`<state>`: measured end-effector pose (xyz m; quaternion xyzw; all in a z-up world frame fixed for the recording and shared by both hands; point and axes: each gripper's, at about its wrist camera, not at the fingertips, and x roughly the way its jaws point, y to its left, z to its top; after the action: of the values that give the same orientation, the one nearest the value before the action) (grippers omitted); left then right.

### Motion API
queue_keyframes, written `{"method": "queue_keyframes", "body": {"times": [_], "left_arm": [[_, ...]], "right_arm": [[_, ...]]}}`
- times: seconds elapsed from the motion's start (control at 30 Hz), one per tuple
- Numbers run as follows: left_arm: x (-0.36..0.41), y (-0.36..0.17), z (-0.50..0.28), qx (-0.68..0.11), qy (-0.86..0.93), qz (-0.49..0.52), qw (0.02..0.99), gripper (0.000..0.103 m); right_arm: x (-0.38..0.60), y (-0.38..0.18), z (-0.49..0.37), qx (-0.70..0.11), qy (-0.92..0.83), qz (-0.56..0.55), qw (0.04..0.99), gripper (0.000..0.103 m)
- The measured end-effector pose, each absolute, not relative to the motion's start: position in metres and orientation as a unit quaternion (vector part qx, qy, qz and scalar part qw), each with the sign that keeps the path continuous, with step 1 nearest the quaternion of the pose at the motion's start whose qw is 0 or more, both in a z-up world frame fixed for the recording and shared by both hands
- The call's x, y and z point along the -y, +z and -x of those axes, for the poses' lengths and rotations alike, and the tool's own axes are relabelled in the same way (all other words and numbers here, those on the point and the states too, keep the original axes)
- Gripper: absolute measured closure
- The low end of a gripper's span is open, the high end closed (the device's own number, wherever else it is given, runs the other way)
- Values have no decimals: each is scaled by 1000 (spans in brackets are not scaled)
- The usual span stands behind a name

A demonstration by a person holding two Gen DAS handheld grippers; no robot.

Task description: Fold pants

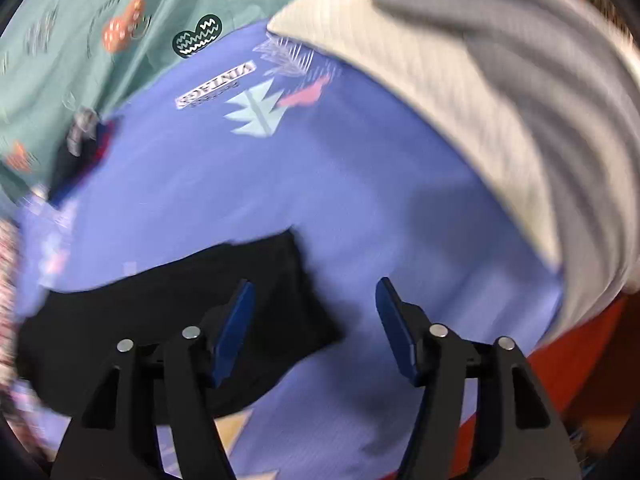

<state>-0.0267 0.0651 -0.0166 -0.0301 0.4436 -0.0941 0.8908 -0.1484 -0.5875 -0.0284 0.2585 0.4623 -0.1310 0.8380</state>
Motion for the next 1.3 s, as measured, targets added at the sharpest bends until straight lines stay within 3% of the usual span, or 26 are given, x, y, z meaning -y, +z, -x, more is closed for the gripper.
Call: {"method": "queue_keyframes", "body": {"times": [0.13,0.23,0.43,0.77,0.93,1.0,1.07,1.17,1.3], "left_arm": [[-61,-18,25,-444,-98,31,890,2],[-59,-17,30,-440,-103,26,892,2],[-67,-20,33,-438,-105,38,892,2],[-70,-24,33,-432,-116,43,893,2],[-72,-29,33,-433,-121,48,892,2],[-75,-28,35,-430,-125,52,893,2],[-79,-28,38,-427,-126,60,893,2],[-86,-28,40,-427,-126,72,892,2],[-88,-18,42,-421,-131,84,894,2]], "right_arm": [[591,-40,135,-514,-116,-267,807,33],[592,-43,118,-541,-91,-279,788,19],[575,-44,108,-585,-25,-301,752,19],[538,-32,117,-550,-6,-376,746,23],[539,-39,111,-527,-67,-358,768,38],[538,-45,108,-522,-75,-348,775,67],[535,-47,111,-502,-74,-361,782,82],[503,-9,114,-472,-81,-271,835,85],[390,64,95,-424,9,-117,898,86]]}}
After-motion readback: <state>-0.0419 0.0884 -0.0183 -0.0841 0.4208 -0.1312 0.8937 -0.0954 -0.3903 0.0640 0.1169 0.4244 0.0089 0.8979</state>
